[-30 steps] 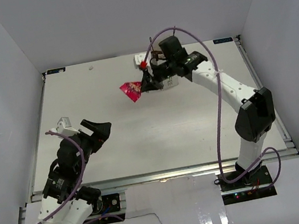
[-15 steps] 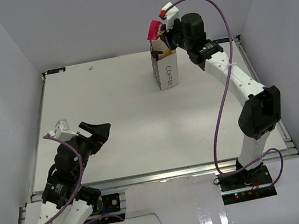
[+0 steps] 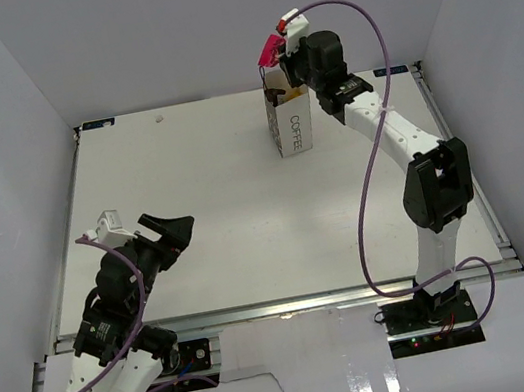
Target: Place the snacks into the paper bag
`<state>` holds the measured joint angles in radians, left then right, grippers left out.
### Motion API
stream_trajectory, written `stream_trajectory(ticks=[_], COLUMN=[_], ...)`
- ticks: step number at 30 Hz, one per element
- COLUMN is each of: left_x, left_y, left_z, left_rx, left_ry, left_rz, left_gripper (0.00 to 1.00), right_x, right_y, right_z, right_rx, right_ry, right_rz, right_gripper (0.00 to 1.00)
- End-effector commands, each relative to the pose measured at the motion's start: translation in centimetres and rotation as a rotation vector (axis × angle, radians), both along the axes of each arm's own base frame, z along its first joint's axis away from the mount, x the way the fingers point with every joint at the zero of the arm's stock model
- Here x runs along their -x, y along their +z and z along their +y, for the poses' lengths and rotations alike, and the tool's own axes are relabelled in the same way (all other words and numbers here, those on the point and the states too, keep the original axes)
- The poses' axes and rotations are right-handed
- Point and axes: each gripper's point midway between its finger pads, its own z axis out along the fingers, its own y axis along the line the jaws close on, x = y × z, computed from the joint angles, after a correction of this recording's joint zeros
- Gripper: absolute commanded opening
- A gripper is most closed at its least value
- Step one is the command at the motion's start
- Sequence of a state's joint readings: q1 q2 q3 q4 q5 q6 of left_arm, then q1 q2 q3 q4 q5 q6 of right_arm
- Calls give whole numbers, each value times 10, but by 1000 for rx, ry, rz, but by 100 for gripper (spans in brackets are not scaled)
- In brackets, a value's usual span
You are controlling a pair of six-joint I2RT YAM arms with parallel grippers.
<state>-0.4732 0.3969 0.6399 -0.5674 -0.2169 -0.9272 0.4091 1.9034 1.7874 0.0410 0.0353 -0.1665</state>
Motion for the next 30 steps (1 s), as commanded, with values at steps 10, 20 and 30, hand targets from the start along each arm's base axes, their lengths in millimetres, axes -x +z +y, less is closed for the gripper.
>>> stream_trajectory(ticks=[10, 20, 30], left_x=[-1, 0, -3], left_y=[-3, 4, 7], left_z=[-4, -8, -19], left_rx=[8, -2, -7], left_ry=[-13, -49, -108], left_rz=[10, -19, -59], left_gripper=[98, 98, 98], right_x=[-3, 93, 168], right_y=[21, 50, -32], right_z=[4, 41, -37], right_rx=[-26, 97, 52], right_ry=[0, 538, 341], right_rz=[-79, -41, 273], right_gripper=[50, 93, 90])
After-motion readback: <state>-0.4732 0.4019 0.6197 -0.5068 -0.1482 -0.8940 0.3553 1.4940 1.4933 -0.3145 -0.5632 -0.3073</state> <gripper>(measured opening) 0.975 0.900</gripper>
